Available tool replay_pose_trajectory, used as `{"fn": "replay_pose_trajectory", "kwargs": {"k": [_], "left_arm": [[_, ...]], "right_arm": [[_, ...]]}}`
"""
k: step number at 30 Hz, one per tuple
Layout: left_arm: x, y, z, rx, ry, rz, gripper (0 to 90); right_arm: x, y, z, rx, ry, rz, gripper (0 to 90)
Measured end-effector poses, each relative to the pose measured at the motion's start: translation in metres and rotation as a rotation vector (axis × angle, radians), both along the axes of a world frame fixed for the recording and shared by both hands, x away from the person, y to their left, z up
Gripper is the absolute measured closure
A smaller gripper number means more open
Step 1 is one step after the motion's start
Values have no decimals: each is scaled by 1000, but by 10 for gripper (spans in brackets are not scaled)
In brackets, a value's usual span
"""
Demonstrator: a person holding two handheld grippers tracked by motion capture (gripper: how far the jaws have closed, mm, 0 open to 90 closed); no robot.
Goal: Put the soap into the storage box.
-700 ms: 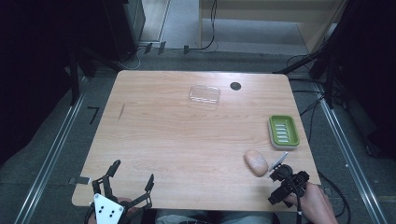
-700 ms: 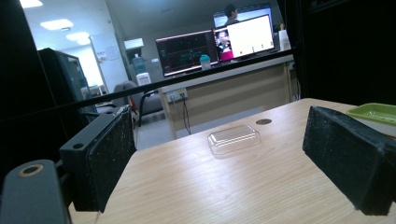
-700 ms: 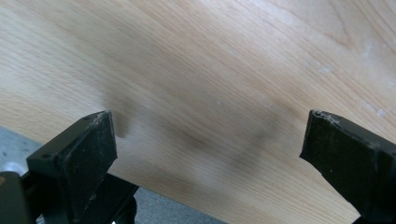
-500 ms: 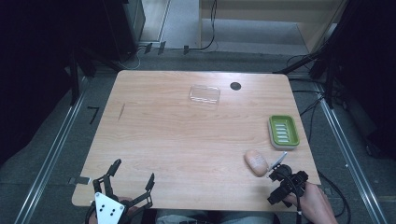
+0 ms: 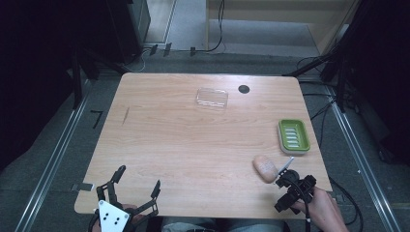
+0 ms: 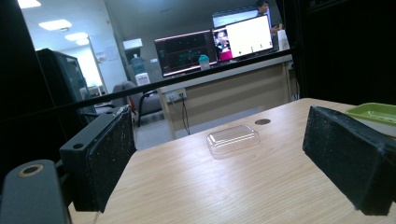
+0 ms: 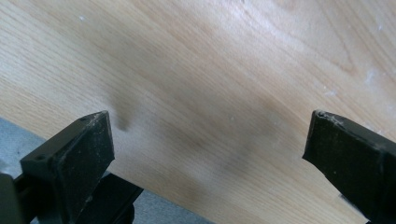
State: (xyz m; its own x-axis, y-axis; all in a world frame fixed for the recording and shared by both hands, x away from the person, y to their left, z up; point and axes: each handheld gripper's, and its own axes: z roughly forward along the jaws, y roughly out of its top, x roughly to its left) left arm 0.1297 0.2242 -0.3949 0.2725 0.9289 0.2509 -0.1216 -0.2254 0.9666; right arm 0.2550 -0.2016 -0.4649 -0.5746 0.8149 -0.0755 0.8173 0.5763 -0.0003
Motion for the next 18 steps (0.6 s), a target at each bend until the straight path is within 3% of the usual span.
{"fn": "replay_pose_trajectory", "kwargs": {"k": [18], "left_arm": [[0, 0, 0, 8, 5, -1, 99]], "right_arm": [[12, 12, 8, 9, -45, 41, 0]]}}
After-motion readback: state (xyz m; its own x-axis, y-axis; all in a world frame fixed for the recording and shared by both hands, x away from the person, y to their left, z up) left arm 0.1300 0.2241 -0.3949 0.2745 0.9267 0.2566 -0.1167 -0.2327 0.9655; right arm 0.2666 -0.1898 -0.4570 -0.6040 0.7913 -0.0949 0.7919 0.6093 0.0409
